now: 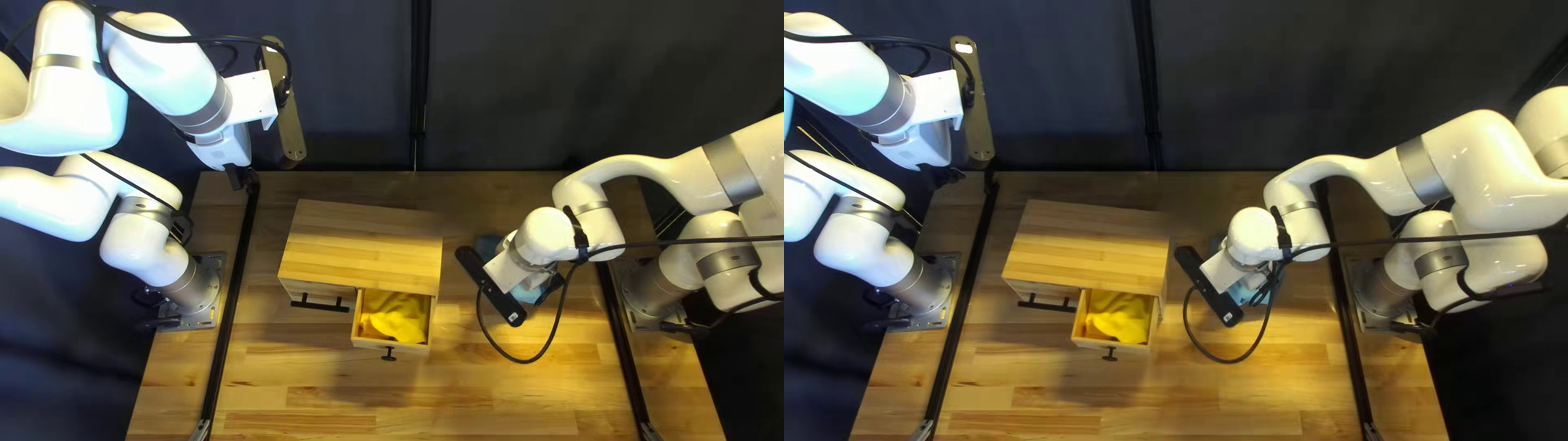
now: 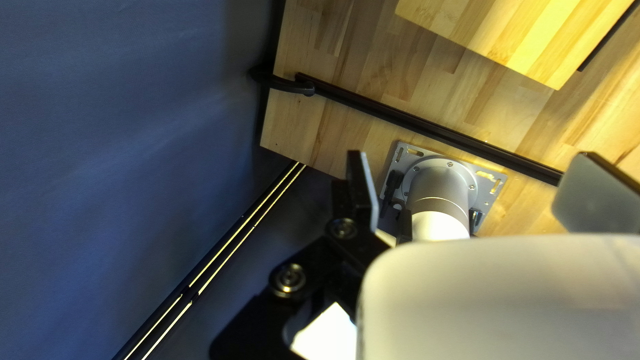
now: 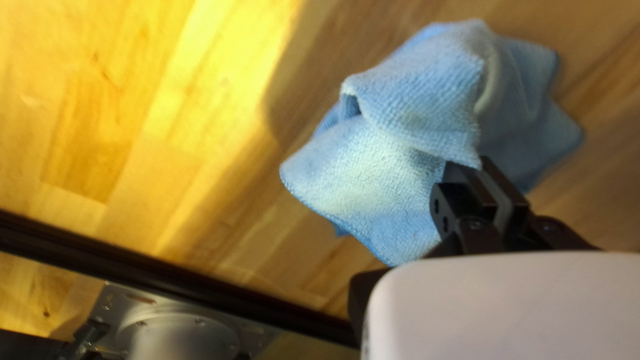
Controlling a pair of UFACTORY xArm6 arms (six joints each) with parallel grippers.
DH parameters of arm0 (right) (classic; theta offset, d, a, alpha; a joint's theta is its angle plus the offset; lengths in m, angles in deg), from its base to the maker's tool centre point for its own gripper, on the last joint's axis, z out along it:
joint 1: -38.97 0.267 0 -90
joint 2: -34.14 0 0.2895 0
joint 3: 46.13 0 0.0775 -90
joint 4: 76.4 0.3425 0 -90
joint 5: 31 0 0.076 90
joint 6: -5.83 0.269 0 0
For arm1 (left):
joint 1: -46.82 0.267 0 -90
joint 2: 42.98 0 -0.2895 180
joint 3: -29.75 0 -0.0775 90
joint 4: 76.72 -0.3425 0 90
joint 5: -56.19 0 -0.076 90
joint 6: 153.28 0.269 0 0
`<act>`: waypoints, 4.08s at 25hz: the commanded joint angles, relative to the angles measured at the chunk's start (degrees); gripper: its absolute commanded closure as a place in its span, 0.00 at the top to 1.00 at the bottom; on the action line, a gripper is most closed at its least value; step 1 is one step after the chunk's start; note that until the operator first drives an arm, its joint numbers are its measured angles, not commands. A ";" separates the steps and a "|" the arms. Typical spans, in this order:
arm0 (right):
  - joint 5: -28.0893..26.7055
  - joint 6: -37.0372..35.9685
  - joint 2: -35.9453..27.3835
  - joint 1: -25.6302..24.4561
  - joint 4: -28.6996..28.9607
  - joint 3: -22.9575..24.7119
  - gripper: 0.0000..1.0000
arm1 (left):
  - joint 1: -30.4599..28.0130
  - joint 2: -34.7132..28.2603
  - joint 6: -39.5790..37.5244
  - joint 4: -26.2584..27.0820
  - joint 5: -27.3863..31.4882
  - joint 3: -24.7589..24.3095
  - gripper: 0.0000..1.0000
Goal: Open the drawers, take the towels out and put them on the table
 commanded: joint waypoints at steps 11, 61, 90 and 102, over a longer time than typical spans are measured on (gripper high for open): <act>-1.63 -0.20 -5.44 2.09 3.55 1.10 1.00 | 0.00 0.00 0.00 0.00 0.00 0.00 1.00; -2.47 -5.13 21.41 4.95 -13.90 -39.49 1.00 | 0.00 0.00 0.00 0.00 0.00 0.00 1.00; 6.88 -18.70 19.76 3.69 1.28 -36.30 1.00 | 0.00 0.00 0.00 0.00 0.00 0.00 1.00; 2.36 -29.24 27.43 1.73 10.59 -43.43 1.00 | 0.00 0.00 0.00 0.00 0.00 0.00 1.00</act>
